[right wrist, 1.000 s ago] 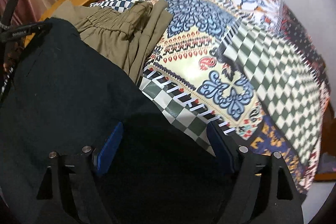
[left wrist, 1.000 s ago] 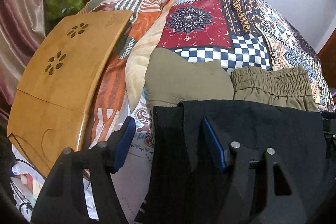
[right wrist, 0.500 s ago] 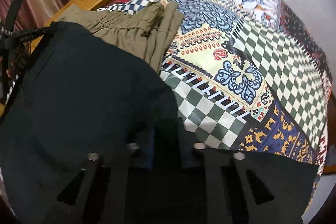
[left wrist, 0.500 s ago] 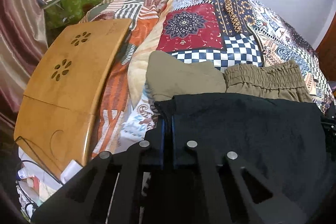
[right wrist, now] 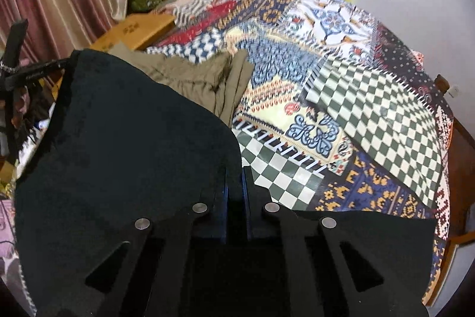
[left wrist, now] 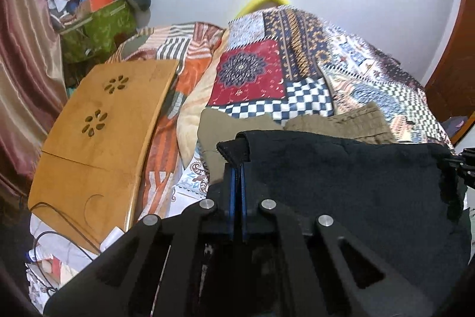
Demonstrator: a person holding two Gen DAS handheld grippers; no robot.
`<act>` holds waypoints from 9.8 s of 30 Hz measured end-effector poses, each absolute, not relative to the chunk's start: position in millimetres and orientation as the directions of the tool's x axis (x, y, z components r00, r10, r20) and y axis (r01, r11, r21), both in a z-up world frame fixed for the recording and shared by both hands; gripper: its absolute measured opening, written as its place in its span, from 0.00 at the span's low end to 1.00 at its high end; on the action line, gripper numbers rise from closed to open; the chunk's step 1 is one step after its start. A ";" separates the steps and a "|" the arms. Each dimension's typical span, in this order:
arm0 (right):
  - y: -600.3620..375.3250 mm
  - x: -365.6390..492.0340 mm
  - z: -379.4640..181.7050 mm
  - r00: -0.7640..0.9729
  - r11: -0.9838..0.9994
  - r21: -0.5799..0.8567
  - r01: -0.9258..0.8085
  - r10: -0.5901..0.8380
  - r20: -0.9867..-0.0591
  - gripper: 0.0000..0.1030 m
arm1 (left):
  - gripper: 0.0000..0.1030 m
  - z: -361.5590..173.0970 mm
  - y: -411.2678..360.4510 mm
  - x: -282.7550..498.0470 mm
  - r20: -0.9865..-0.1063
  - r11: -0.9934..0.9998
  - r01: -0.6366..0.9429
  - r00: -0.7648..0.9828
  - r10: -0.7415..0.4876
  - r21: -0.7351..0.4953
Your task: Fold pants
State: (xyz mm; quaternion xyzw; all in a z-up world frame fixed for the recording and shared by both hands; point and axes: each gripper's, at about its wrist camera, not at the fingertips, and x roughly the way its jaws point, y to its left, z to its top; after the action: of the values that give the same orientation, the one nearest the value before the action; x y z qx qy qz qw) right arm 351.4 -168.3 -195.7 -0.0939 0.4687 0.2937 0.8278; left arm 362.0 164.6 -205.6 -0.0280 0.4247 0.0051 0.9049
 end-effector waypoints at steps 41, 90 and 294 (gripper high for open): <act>-188.7 127.2 -181.9 0.336 0.757 0.199 -0.622 0.487 -0.806 0.07 | 0.00 -203.0 190.8 100.1 -0.781 0.970 -0.196 0.624 0.007 -0.147; -245.8 339.4 -233.4 0.403 0.924 0.205 -0.324 0.331 -0.854 0.48 | 0.63 -209.4 1.5 286.2 -0.781 0.990 0.137 0.614 -0.114 -0.037; -40.7 291.3 -229.4 0.199 0.657 0.204 -0.726 0.485 -0.852 0.46 | 0.45 -279.0 190.5 237.9 -0.862 0.969 -0.064 0.474 -0.182 -0.239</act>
State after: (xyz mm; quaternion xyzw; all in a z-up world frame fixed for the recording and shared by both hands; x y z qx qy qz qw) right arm 291.3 -40.7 -229.4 -0.1221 0.4940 0.3959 0.7644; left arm 237.9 190.5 -279.0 -0.1199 0.5119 -0.0348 0.8499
